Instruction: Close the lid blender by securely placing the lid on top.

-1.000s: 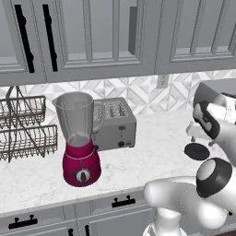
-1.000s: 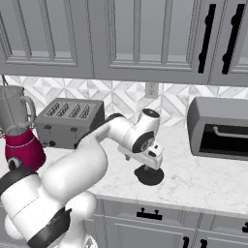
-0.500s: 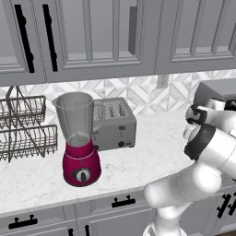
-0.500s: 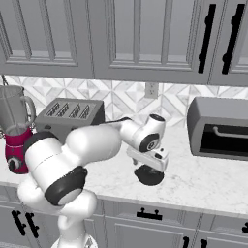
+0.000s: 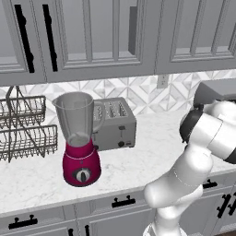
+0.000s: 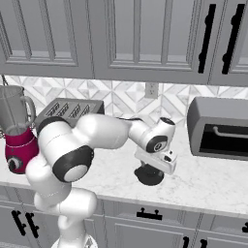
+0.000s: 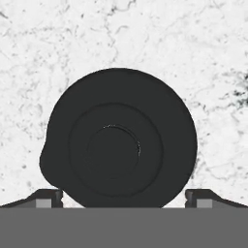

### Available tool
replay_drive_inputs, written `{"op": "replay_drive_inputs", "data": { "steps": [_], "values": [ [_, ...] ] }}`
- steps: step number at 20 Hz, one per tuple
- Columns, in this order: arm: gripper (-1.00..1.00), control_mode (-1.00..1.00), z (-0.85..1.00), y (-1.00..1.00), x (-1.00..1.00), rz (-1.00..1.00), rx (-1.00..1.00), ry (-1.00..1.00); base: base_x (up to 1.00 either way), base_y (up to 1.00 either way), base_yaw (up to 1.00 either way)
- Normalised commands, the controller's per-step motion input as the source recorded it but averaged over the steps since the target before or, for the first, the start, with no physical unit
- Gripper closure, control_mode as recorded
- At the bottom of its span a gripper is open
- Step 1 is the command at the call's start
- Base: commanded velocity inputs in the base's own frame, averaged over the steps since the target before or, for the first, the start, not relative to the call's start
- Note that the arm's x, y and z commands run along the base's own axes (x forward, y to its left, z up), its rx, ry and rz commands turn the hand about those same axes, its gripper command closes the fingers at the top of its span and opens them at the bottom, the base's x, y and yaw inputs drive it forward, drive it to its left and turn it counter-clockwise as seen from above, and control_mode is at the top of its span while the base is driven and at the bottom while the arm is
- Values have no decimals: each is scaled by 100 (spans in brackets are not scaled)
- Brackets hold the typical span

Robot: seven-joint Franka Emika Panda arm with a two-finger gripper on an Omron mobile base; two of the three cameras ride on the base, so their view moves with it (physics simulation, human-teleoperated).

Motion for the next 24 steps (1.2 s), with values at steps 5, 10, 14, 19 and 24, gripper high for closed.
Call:
{"op": "replay_drive_inputs", "data": {
  "steps": [5,10,14,19,24],
  "values": [
    [-100,-100,-15,0,7,0,0,0,0,0,0],
    [-100,-100,-10,4,12,0,0,1,0,0,0],
    [-100,-100,-17,13,9,0,0,3,0,0,0],
    [-100,-100,-24,6,10,0,0,1,0,0,0],
    [-100,-100,-31,0,2,0,0,0,0,0,0]
  ]
}}
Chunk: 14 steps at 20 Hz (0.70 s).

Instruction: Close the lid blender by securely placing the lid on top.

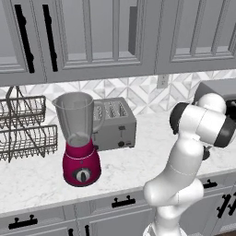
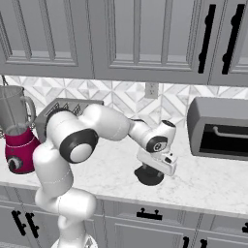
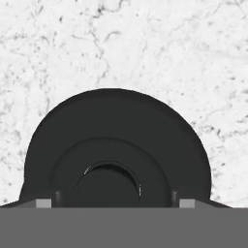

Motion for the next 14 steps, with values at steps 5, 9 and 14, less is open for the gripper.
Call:
{"op": "replay_drive_inputs", "data": {
  "steps": [5,9,14],
  "values": [
    [-100,-100,-32,0,2,0,0,0,0,0,0],
    [-100,-100,-40,18,-5,0,-2,0,0,0,0],
    [-100,-100,-54,45,-25,0,-3,0,0,0,0]
  ]
}}
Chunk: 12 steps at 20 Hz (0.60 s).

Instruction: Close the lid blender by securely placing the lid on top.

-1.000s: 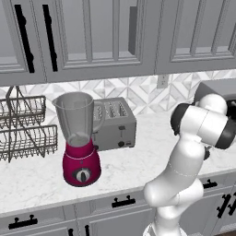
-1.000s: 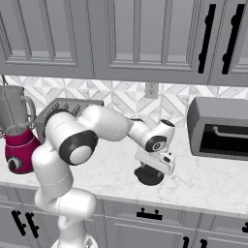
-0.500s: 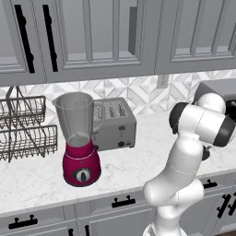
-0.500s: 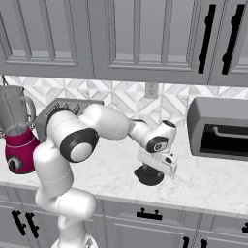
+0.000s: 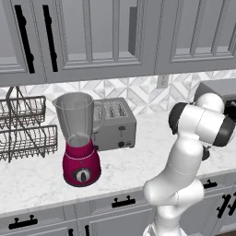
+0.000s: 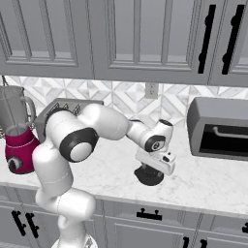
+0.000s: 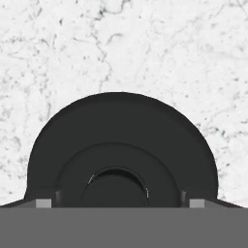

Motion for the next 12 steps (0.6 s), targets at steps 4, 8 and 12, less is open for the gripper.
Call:
{"op": "replay_drive_inputs", "data": {
  "steps": [4,8,12],
  "values": [
    [100,-100,-91,58,-34,-2,-5,0,0,0,0],
    [100,-100,-80,46,-39,-1,0,0,0,0,0],
    [100,-100,-55,52,-32,0,0,0,0,0,0]
  ]
}}
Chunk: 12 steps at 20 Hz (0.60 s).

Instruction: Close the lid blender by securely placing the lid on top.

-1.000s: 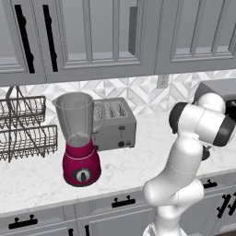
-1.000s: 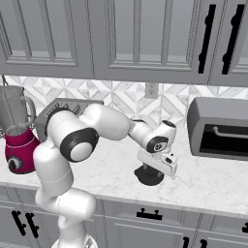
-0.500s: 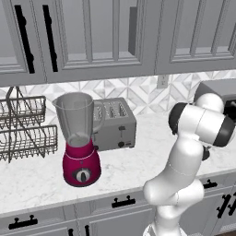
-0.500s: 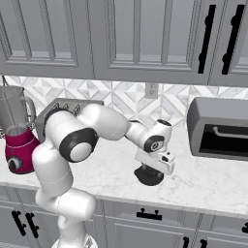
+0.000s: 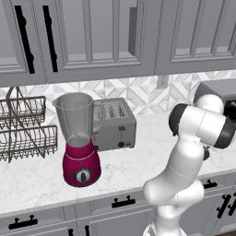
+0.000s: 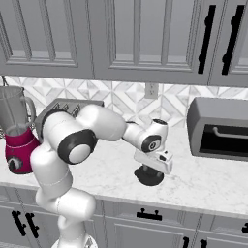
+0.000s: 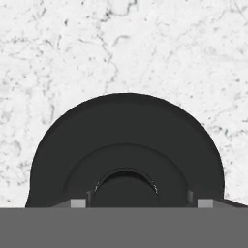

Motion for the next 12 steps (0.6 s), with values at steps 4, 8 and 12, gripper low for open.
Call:
{"op": "replay_drive_inputs", "data": {
  "steps": [4,8,12],
  "values": [
    [100,-100,-19,71,-35,0,0,0,0,0,0],
    [100,-100,-30,72,-39,0,0,0,0,0,0],
    [100,-100,-5,17,-58,0,1,-4,0,0,0]
  ]
}}
